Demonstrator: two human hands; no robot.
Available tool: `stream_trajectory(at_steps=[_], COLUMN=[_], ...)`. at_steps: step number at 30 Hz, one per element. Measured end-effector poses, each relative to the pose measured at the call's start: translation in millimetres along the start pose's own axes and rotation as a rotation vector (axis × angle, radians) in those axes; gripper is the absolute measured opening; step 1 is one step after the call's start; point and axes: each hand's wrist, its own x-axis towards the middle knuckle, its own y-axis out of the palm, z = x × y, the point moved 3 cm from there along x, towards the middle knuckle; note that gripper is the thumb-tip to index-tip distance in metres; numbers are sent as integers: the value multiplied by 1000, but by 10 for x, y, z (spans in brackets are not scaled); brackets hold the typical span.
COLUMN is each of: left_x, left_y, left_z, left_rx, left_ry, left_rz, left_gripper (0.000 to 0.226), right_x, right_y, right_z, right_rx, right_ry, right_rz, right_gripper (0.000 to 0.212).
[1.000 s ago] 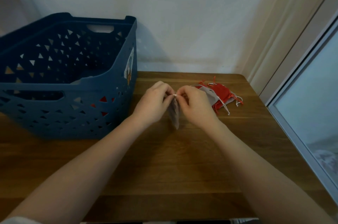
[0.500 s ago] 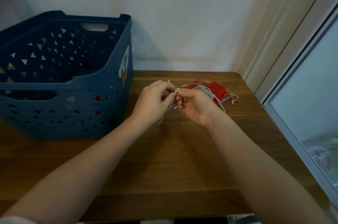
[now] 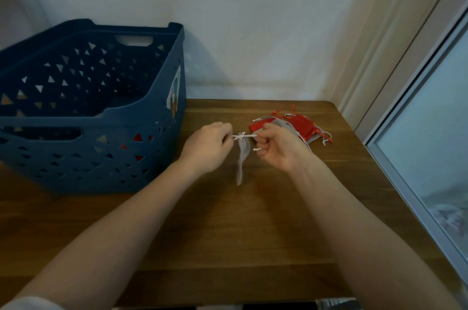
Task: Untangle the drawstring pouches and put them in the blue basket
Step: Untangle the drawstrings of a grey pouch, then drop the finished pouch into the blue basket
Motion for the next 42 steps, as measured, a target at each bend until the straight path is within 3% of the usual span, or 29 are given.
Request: stream_trajectory(at_steps=[6,12,17,21,24,28,31,35,37,40,42], left_x=[40,66,28,-3,-43,-114,-240,-394,-402,-361,-345], left_y=[56,4,-91,-309,-556,-1000,-1292,-1562,-1636,-1630,-1606], left_z=[-16,7,3,-75,-122,-218,-195,-37,67,175,186], left_rx=[-216,-412,-699,-817,-776,-581,-421,-380,-392,-351,-311], left_ry=[-85,-122,-121,-19,66,239,295,254,166,66,37], left_rz=[75,74,-9,-124,-222,-441,-556,-565,-543,-459,-417], left_gripper=[21,22,21,21,21,17,13,15,15,16,16], right_x=[23,-44,-78,-179,-253,-374,-427,-390,-285,-51,41], right_y=[-9,-72,19,324,522,756,1092,1566,1745,1812,1703], right_z=[30,131,67,123,262,519,707,904,884,719,646], right_rx=[-289,-268,-342,-542,-555,-444,-450,-487,-621,-844,-839], right_ry=[-183,-275,-402,-583,-760,-847,-906,-903,-842,-692,-664], right_rz=[-107,-164,-15,114,84,83,75,143,172,248,258], right_gripper=[22,25,14,24,34,18,20,18,18,37,45])
